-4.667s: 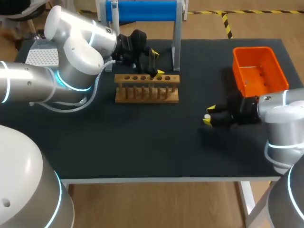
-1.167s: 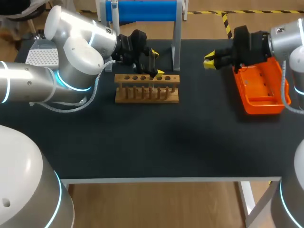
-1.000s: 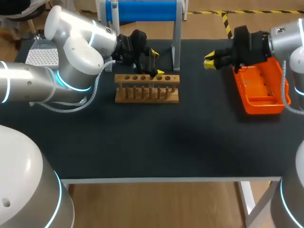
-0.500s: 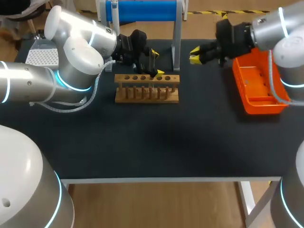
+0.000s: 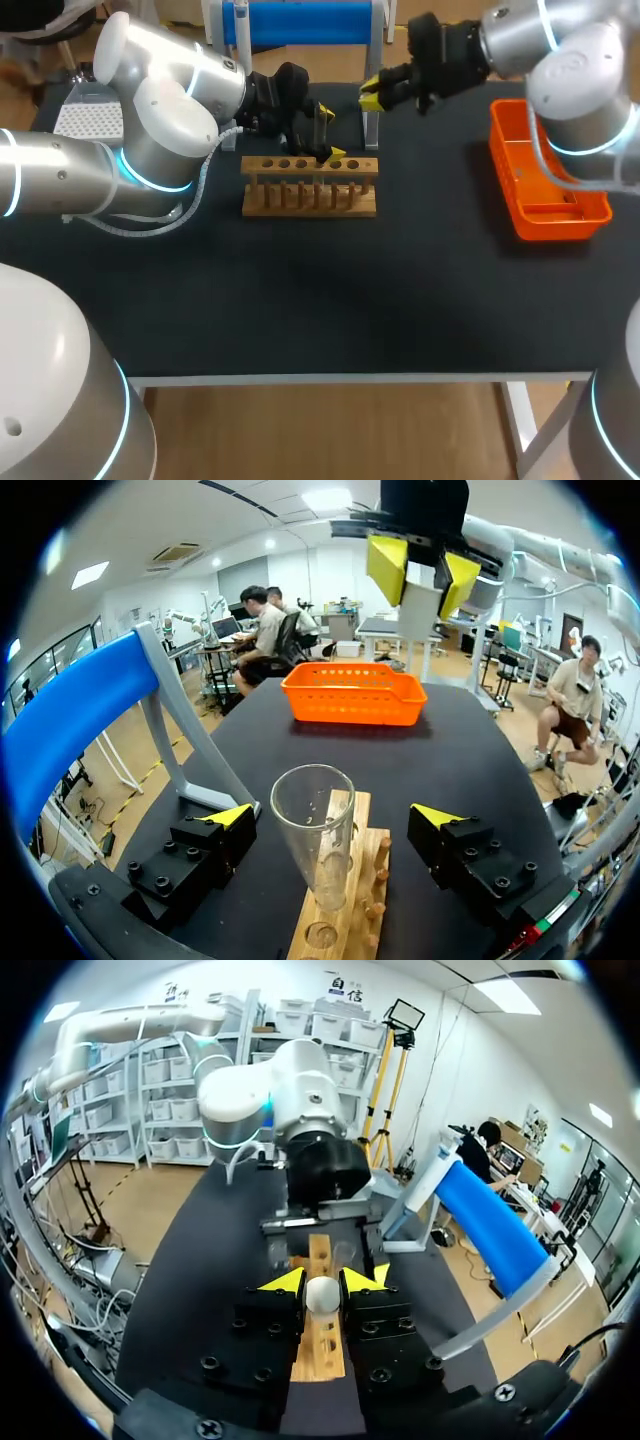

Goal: Invert the test tube, pick up the pipette, mount the tip to pipette, aspirate from beaker and dispense into the tube, eject the tip, return the pipette, and cap with the stopper.

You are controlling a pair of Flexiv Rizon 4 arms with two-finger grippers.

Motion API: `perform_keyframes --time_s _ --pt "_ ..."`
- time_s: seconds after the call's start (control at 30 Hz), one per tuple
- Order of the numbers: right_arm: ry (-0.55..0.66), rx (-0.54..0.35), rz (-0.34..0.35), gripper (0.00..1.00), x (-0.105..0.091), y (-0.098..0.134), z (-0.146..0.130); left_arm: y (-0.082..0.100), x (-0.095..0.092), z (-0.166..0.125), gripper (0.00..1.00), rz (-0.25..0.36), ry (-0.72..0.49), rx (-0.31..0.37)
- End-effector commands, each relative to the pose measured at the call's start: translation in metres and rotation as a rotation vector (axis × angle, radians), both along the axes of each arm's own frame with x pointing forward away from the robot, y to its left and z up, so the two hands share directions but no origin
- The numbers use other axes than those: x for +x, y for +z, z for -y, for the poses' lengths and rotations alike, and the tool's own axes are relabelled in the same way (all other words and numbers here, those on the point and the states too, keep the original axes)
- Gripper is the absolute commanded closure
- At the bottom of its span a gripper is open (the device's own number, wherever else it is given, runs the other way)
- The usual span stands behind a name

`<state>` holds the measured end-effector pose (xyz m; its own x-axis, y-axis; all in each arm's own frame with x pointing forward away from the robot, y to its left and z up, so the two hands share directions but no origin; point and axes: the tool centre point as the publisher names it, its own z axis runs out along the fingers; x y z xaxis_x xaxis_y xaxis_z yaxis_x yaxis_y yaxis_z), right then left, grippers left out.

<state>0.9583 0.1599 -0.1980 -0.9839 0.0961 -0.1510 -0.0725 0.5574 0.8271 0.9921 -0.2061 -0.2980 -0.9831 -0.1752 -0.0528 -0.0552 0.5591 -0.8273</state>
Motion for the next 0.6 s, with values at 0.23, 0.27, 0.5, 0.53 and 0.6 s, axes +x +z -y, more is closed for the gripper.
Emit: perform_keyframes --time_s 0.23,0.27,0.5,0.53,0.6 --pt "0.008 0.001 -0.008 1.0 0.0 -0.001 -0.014 0.0 -0.002 -0.005 0.0 0.002 0.005 0.005" --pt "0.008 0.002 -0.008 1.0 0.0 -0.001 -0.014 0.001 -0.002 -0.006 0.0 0.002 0.007 0.01" --pt "0.006 0.001 -0.015 1.0 -0.001 -0.003 -0.011 0.005 -0.004 -0.017 0.0 0.011 0.029 0.025" --pt "0.005 0.001 -0.016 1.0 -0.001 -0.003 -0.011 0.005 -0.004 -0.017 0.0 0.013 0.032 0.025" --pt "0.005 0.001 -0.016 1.0 -0.001 -0.003 -0.01 0.007 -0.004 -0.019 0.0 0.015 0.034 0.027"
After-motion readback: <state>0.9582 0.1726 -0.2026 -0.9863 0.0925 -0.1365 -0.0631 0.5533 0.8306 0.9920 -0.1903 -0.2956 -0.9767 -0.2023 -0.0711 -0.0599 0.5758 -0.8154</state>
